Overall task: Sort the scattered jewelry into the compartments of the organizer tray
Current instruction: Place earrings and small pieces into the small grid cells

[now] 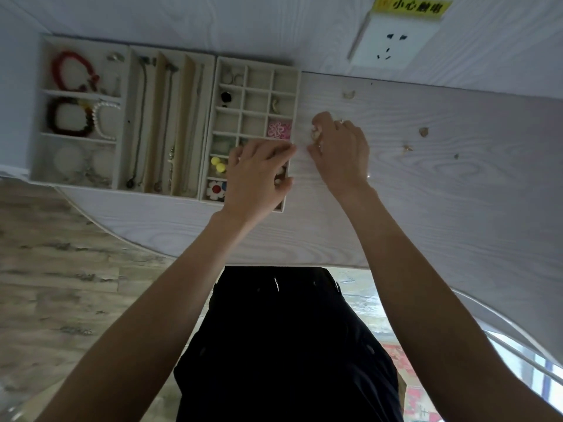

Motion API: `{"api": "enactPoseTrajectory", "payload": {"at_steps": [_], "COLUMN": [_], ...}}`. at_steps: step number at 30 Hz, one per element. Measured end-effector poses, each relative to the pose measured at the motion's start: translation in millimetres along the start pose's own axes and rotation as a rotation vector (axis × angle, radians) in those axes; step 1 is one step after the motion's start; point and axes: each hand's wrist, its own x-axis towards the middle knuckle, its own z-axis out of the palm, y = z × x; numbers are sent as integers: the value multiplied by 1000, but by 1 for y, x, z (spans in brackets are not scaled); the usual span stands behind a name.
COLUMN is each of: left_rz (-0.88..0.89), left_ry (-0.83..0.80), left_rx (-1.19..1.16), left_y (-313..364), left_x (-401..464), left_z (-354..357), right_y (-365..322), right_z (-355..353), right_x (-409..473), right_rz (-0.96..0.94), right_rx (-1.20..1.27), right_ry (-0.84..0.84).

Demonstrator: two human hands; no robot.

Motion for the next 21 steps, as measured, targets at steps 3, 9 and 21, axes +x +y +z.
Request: {"api": "enactPoseTrajectory", "payload": {"at_steps": [3,9,21], "left_rz": [-6,10,35], "left_ry": [-3,-32,27], "left_rx": [-14,-28,-142], "left_y": [-1,-4,-14], "left_x": [-1,0,-2], "left_z": [1,1,-14], "right_y": [2,-1,-8], "right_z": [3,6,6], "right_x": [-5,-7,-12], "right_rz": [65,107,65], "right_rx": [-83,-104,-53], "right_ry": [-5,-23,99]}}
